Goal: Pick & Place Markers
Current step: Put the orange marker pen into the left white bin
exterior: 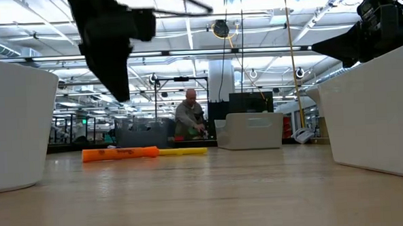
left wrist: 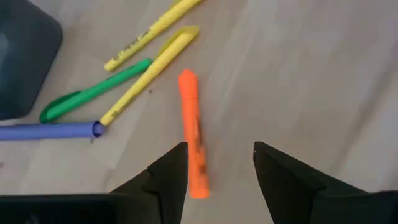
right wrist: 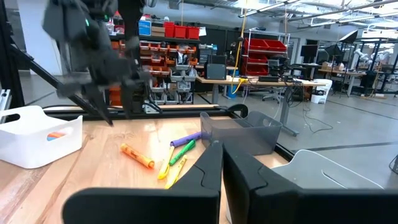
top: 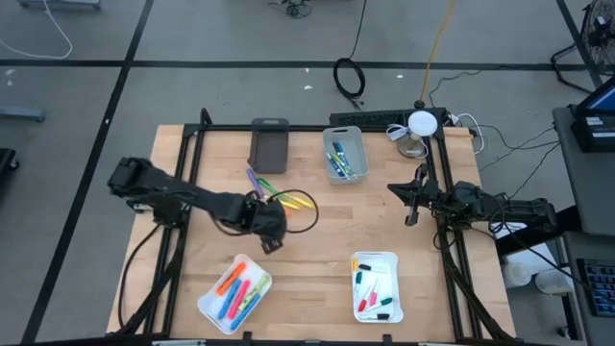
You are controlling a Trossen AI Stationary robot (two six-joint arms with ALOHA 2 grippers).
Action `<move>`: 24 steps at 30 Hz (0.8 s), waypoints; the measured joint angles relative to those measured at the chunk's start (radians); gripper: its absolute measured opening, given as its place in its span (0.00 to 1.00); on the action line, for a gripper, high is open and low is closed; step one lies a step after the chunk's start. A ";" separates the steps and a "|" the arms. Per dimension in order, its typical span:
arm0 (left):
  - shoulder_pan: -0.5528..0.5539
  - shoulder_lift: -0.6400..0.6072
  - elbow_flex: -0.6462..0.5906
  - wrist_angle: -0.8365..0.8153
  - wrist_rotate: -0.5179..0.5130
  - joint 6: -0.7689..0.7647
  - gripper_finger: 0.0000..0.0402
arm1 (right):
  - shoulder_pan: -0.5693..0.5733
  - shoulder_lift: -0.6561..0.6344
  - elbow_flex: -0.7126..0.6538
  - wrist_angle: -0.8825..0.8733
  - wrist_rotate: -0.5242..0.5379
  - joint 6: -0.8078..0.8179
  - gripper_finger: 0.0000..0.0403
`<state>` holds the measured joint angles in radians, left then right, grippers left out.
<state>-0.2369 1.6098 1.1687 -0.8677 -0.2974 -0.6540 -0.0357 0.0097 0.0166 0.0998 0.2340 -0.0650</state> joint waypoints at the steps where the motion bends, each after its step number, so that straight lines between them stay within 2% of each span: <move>1: 0.011 0.021 0.000 0.000 0.000 0.018 0.46 | 0.000 0.000 0.000 0.000 0.000 0.000 0.00; 5: 0.058 0.093 0.000 -0.005 -0.001 0.043 0.46 | 0.000 0.000 0.000 0.000 0.000 0.000 0.00; 12: 0.137 0.177 0.000 -0.011 0.121 0.090 0.46 | 0.000 0.000 0.000 0.000 0.000 0.000 0.00; 19: 0.182 0.197 -0.004 0.000 0.149 0.176 0.46 | 0.000 0.000 0.000 0.000 0.000 0.000 0.00; 24: 0.207 0.197 -0.059 0.008 0.160 0.176 0.46 | 0.000 0.000 0.000 0.000 0.000 0.000 0.00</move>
<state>-0.0304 1.8069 1.1094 -0.8597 -0.1369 -0.4780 -0.0354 0.0094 0.0166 0.0998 0.2340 -0.0649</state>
